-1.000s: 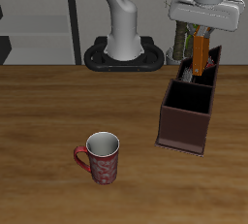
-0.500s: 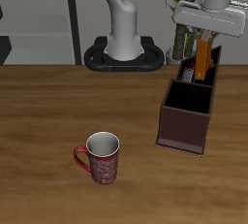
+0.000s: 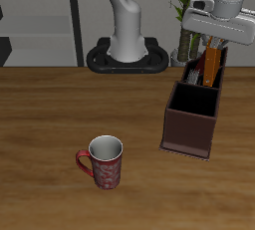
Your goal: Place the striped book into the left desk caddy's front compartment and place the red book into the left desk caddy's left compartment and place the orange book into the left desk caddy's back compartment
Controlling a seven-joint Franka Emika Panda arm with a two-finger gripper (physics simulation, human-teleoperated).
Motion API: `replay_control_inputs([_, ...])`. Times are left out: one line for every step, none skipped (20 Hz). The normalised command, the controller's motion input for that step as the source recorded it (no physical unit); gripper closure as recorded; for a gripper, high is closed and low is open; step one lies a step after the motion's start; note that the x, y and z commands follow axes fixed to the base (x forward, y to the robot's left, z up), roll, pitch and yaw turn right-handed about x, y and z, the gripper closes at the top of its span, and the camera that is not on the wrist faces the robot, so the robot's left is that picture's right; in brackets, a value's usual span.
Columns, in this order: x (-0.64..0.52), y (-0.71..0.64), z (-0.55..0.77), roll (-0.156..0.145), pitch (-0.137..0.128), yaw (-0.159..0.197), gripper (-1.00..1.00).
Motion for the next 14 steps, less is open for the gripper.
replay_control_inputs([0.01,0.05,-0.07,0.013,-0.004,0.013,1.00])
replay_control_inputs([0.01,-0.06,-0.07,-0.029,0.001,-0.028,1.00])
replay_control_inputs([0.02,-0.05,-0.04,-0.006,-0.009,0.001,1.00])
replay_control_inputs([0.04,-0.10,-0.11,-0.029,-0.013,-0.022,1.00])
replay_control_inputs([0.09,-0.10,-0.22,-0.044,-0.004,-0.088,1.00])
replay_control_inputs([0.03,-0.01,-0.07,-0.031,-0.001,-0.021,1.00])
replay_control_inputs([0.08,0.07,-0.11,0.038,-0.001,0.019,1.00])
replay_control_inputs([0.06,-0.01,-0.05,-0.012,0.002,-0.010,1.00])
replay_control_inputs([0.05,0.00,-0.07,-0.011,-0.005,-0.018,1.00])
replay_control_inputs([0.04,-0.04,-0.09,-0.006,-0.001,-0.026,1.00])
replay_control_inputs([0.01,-0.05,-0.10,-0.008,0.020,-0.034,1.00])
replay_control_inputs([0.01,0.05,-0.14,-0.002,0.011,-0.004,1.00])
replay_control_inputs([0.00,0.08,-0.18,0.010,0.031,-0.016,1.00])
replay_control_inputs([0.00,0.10,-0.19,0.038,0.025,-0.002,1.00])
